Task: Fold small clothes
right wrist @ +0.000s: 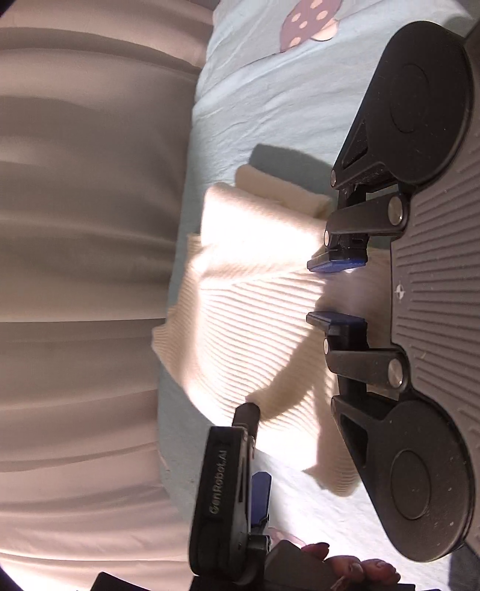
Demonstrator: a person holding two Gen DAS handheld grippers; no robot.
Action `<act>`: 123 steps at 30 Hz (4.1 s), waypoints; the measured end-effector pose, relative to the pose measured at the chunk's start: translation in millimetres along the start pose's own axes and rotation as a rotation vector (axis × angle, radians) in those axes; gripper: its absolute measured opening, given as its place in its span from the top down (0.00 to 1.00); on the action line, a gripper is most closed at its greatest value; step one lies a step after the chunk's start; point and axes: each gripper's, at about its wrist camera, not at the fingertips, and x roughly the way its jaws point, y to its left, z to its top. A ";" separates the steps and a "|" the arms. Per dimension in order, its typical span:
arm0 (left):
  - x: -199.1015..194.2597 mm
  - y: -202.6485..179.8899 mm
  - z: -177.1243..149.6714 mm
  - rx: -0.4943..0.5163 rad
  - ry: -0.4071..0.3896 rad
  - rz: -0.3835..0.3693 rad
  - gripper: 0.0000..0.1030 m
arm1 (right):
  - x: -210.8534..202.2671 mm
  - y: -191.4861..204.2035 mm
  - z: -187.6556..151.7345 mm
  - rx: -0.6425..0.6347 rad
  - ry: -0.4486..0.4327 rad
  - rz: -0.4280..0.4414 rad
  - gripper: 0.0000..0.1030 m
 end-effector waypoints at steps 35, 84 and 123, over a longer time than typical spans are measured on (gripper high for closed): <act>-58.0 -22.7 -32.0 0.248 0.327 0.187 0.08 | -51.9 32.3 25.2 0.103 0.368 -0.167 0.22; -66.6 -27.6 -29.7 0.233 0.332 0.132 0.11 | -58.8 27.6 26.9 0.139 0.376 -0.218 0.22; -70.2 -34.8 -27.9 0.235 0.331 0.122 0.10 | -62.5 21.4 28.2 0.157 0.366 -0.211 0.22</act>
